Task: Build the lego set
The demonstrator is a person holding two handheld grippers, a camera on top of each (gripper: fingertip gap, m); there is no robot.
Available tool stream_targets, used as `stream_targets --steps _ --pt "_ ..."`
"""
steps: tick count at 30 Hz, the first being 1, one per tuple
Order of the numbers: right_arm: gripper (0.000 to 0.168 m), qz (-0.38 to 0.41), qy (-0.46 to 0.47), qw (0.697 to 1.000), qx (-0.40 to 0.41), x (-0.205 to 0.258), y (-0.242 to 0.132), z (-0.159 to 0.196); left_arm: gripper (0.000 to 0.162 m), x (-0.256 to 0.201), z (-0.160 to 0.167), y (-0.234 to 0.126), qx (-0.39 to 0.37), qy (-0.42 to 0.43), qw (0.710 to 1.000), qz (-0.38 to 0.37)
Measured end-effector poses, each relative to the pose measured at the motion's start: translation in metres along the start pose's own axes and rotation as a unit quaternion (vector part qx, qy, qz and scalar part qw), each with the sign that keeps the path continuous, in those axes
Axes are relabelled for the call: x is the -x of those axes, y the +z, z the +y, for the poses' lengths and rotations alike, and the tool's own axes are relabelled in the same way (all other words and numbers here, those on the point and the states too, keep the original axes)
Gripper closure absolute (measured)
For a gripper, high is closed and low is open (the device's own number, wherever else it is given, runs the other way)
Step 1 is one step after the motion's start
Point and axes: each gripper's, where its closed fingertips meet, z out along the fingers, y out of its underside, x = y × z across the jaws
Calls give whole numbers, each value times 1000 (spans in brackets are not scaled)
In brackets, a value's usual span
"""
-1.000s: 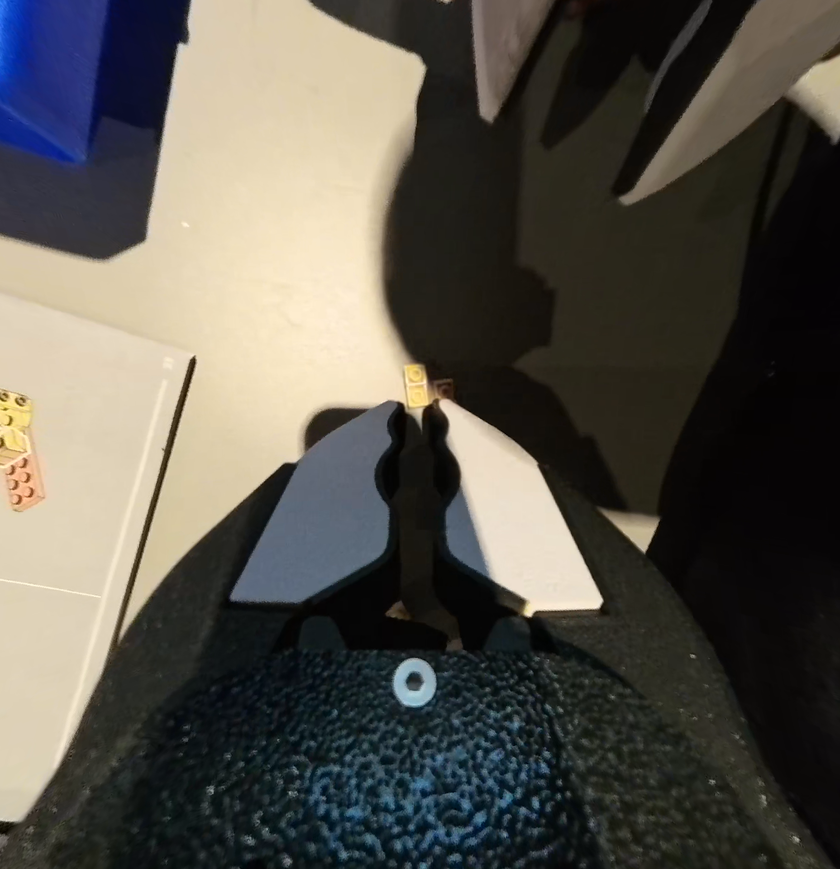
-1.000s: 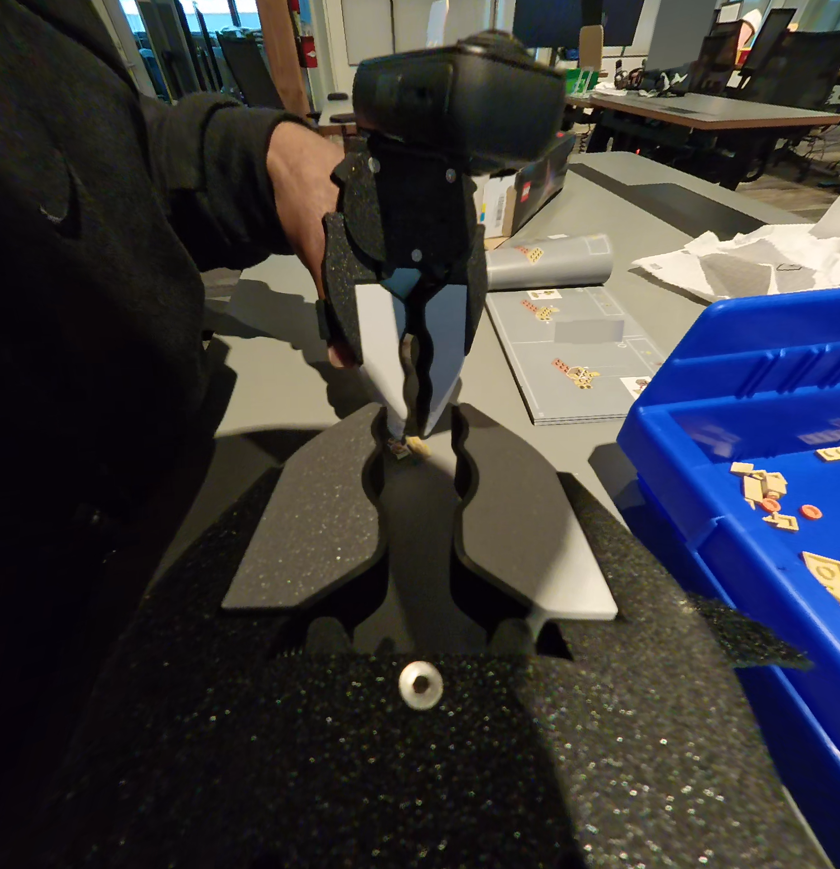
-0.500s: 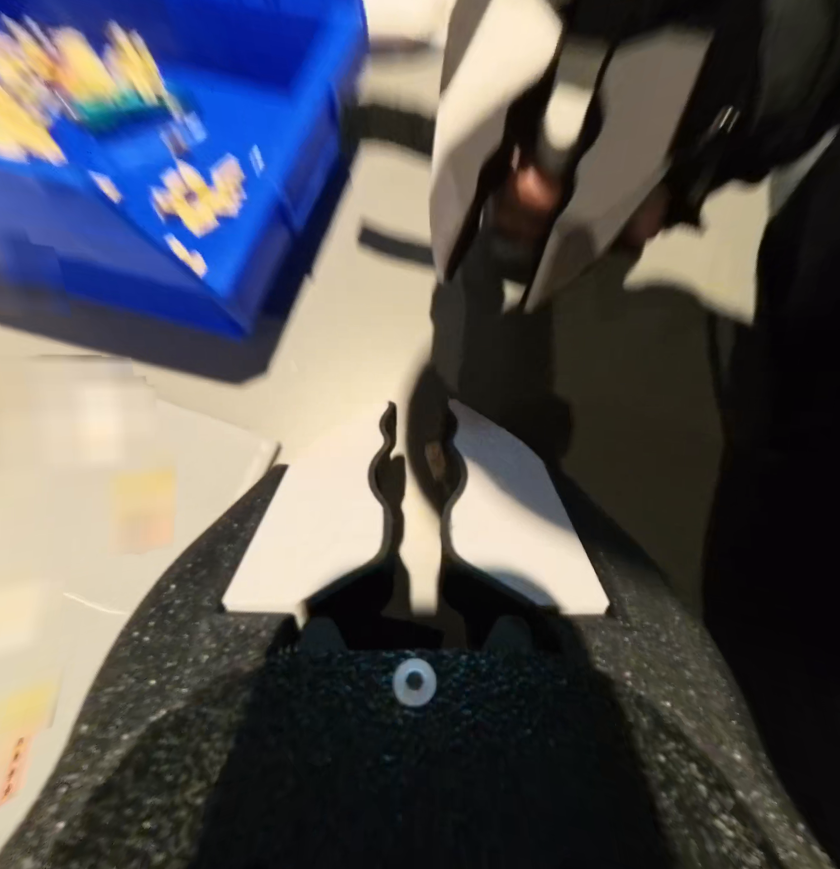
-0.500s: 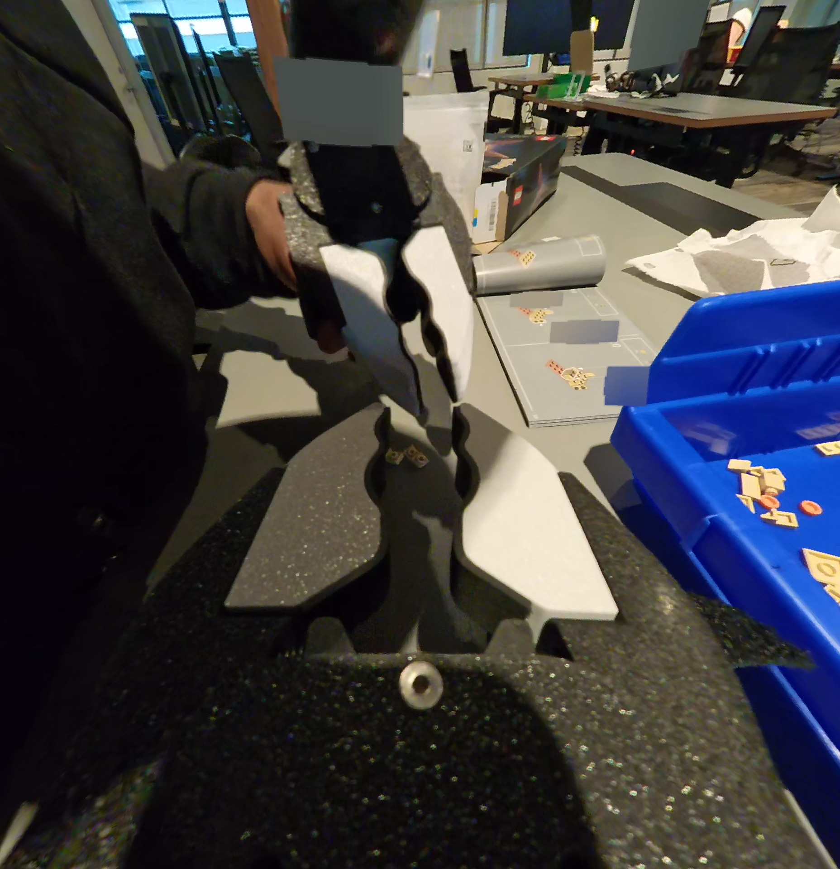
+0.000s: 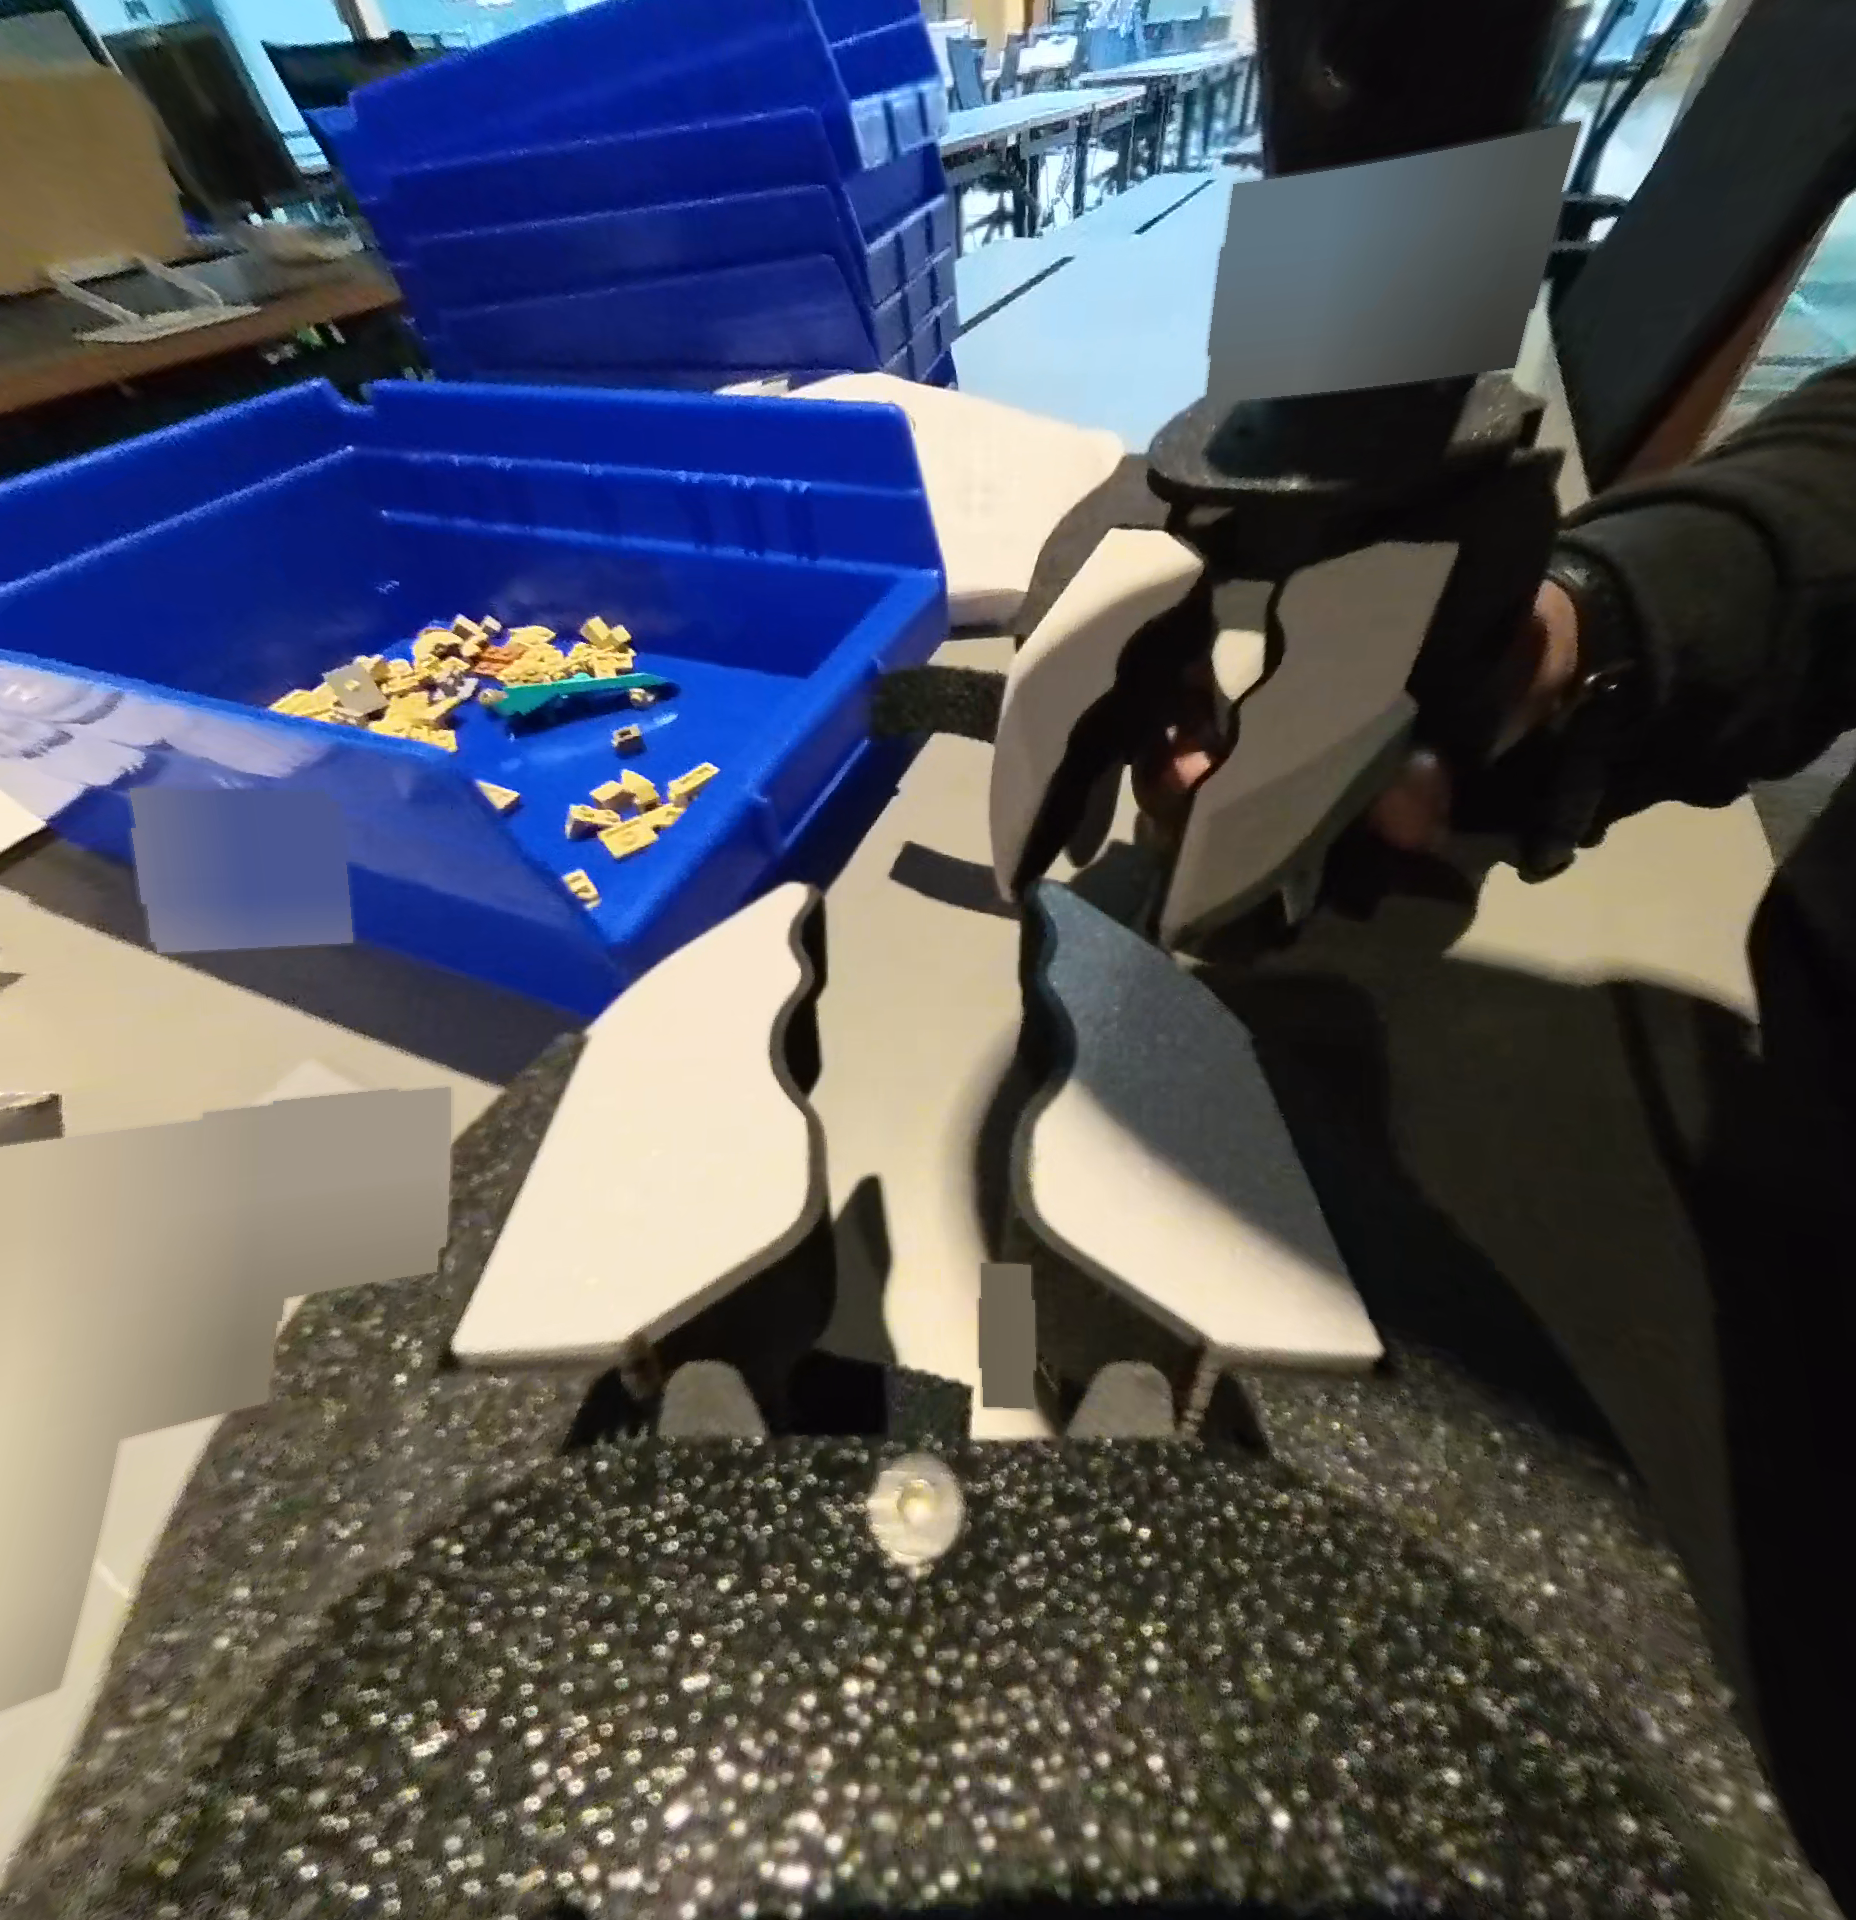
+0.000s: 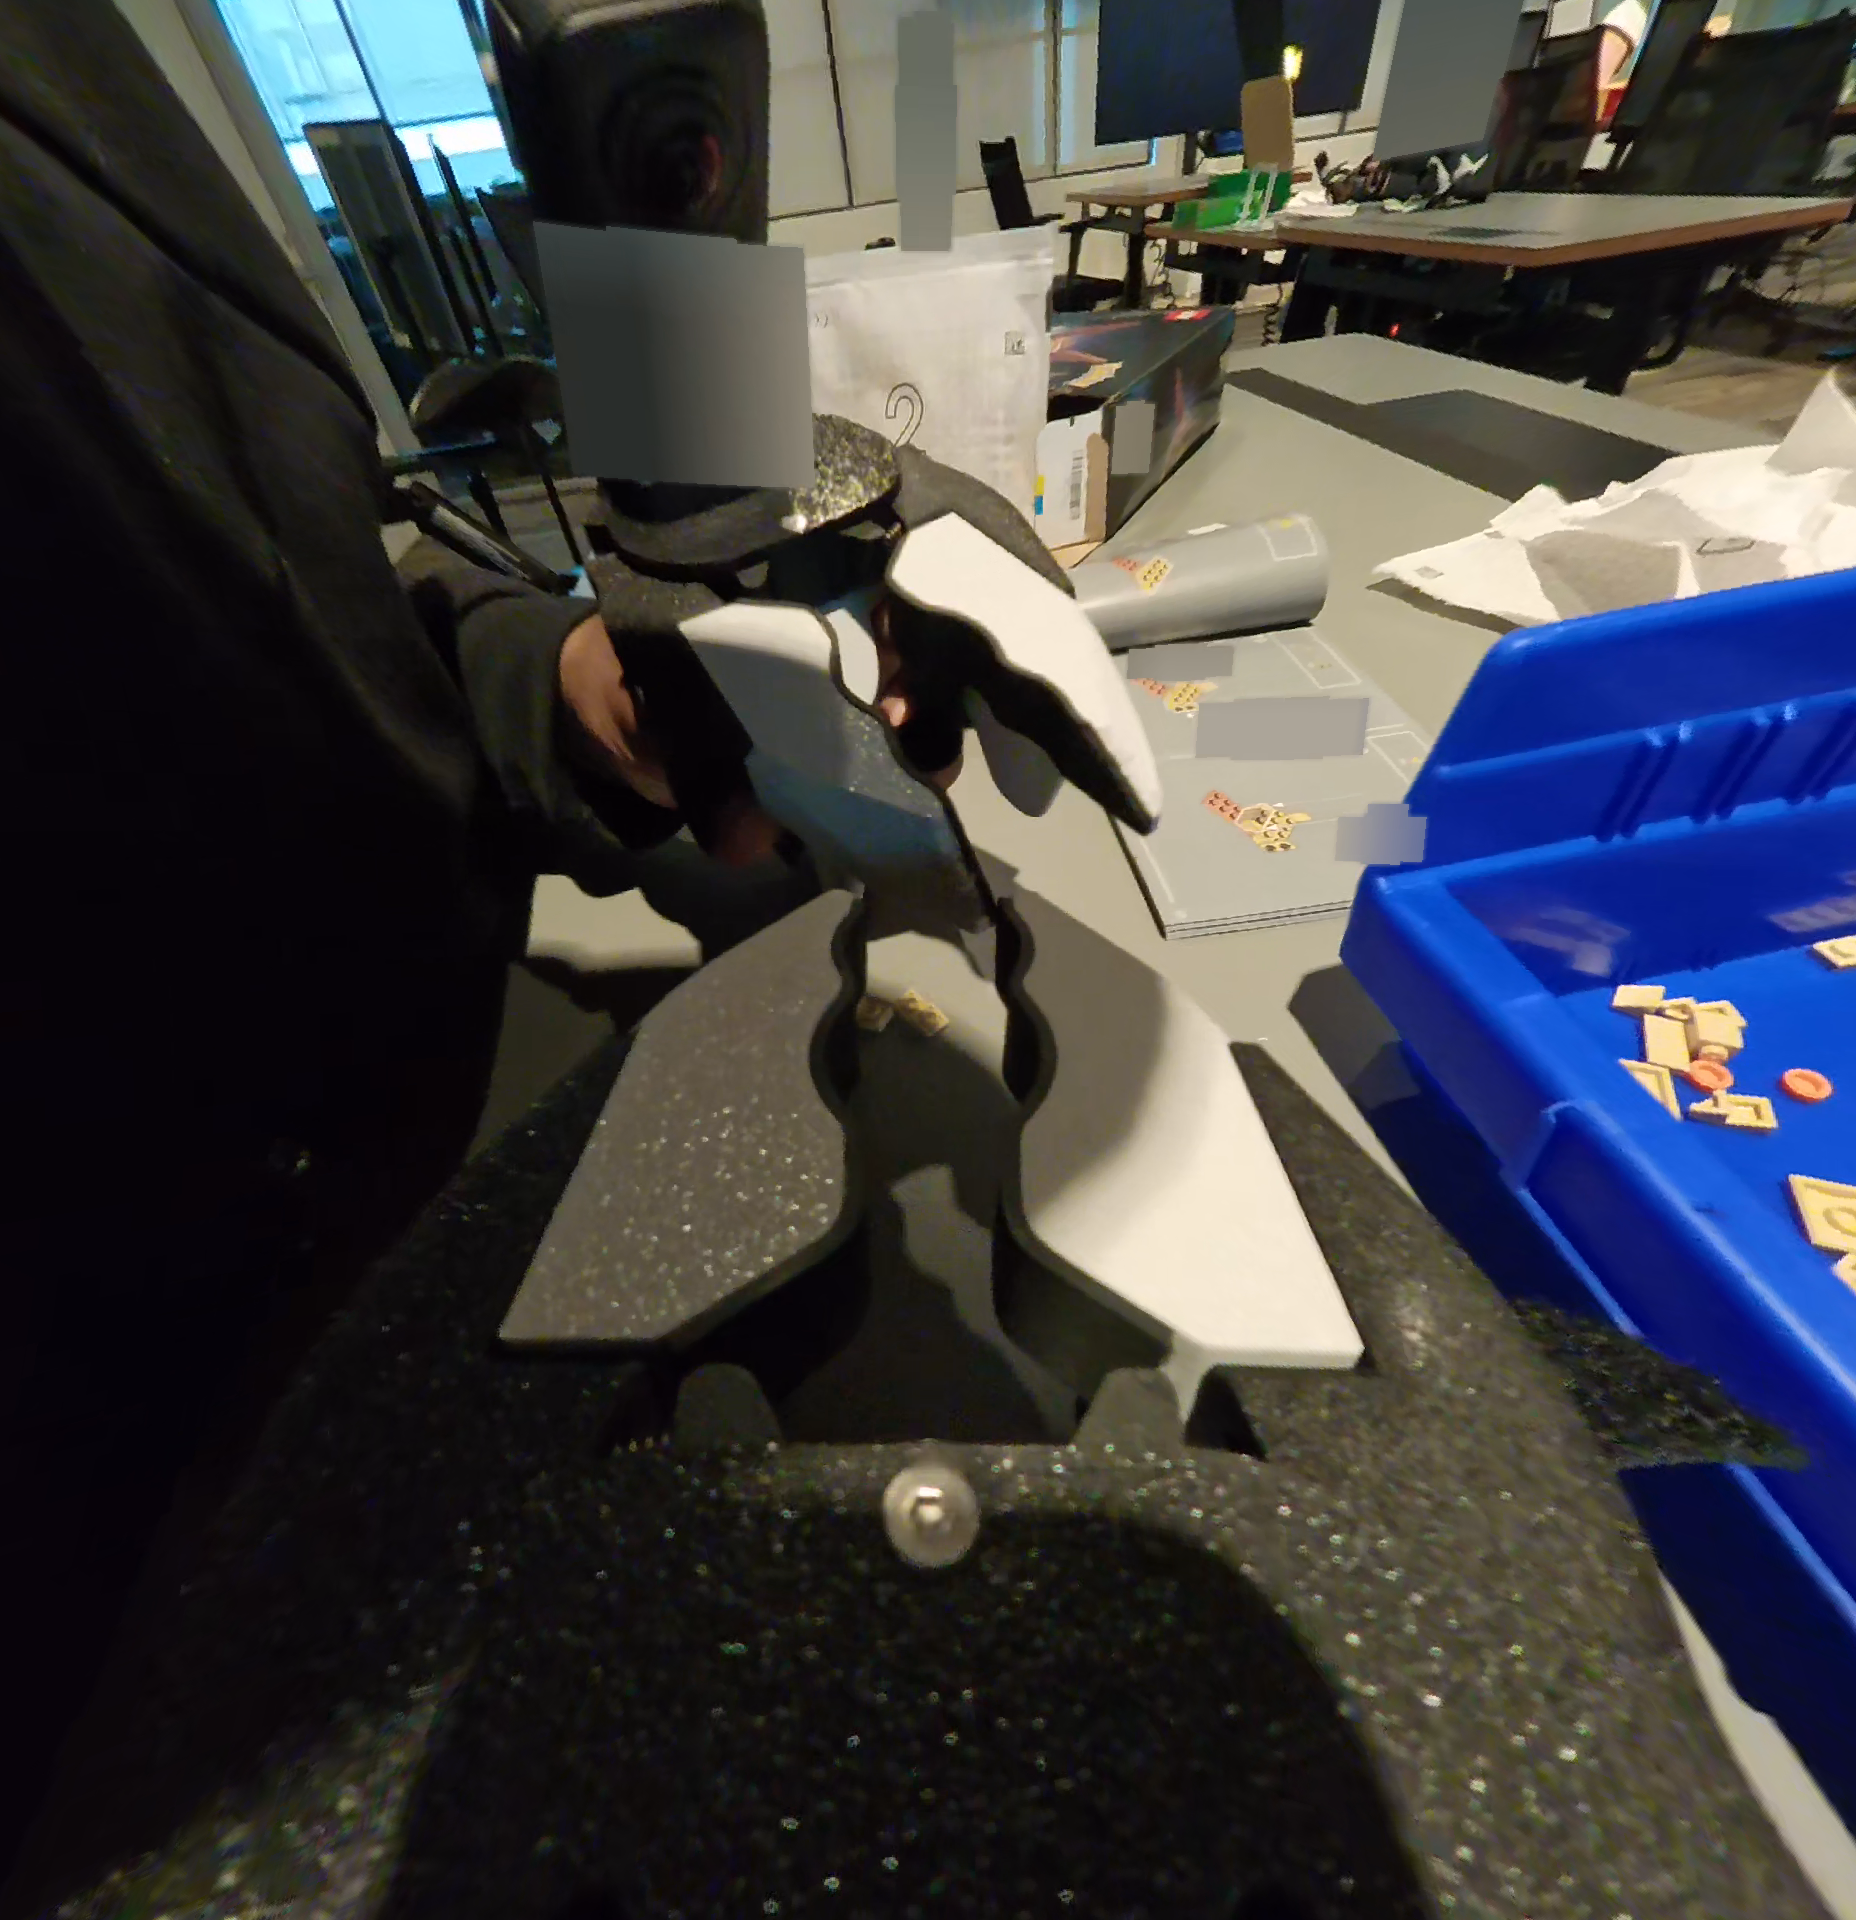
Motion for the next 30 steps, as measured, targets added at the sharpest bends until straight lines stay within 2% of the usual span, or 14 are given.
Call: stream_targets --steps 10,20,30 --pt "146 -3 7 1000 -8 -1 -2 -2 131 0 -8 -15 25 -13 999 25" --pt "147 -5 5 1000 -8 0 -4 -1 133 -4 -31 -23 7 -33 998 44" --pt "148 -7 4 1000 -7 1 -5 -1 134 -2 -27 -21 7 -46 998 45"
